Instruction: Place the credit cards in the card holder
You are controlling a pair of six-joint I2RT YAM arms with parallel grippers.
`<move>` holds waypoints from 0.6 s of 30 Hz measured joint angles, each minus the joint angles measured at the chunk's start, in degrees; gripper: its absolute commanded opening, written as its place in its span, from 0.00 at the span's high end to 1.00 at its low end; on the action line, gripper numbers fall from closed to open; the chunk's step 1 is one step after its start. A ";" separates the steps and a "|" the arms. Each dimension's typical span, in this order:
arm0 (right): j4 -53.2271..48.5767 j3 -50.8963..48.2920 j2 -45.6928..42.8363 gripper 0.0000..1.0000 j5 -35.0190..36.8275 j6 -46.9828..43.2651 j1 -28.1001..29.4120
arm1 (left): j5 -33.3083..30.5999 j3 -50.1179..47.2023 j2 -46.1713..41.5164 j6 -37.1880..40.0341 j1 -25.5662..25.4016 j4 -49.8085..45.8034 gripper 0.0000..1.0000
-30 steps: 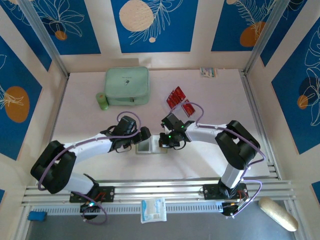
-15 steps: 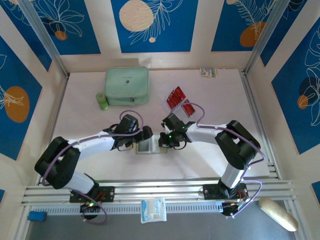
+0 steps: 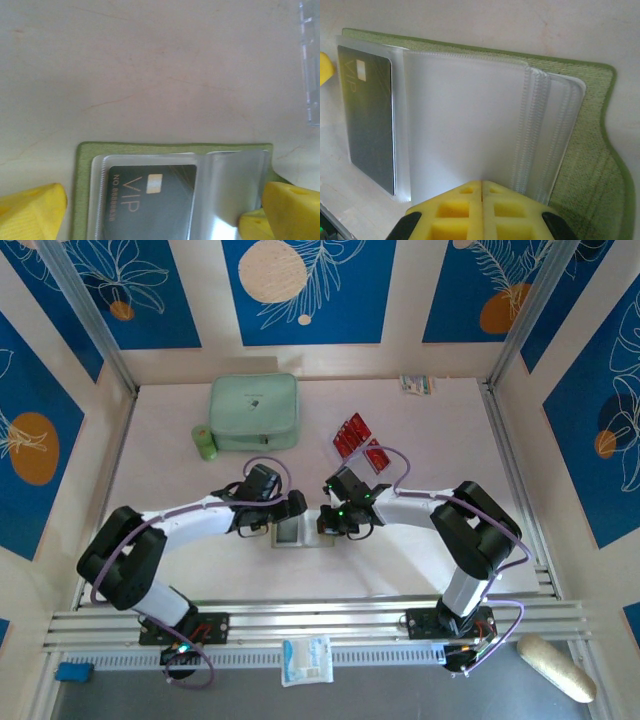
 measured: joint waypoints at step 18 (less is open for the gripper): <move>0.02 -0.04 -0.09 1.00 0.02 0.20 0.02 | -1.73 0.17 1.57 1.14 -0.87 -0.87 0.00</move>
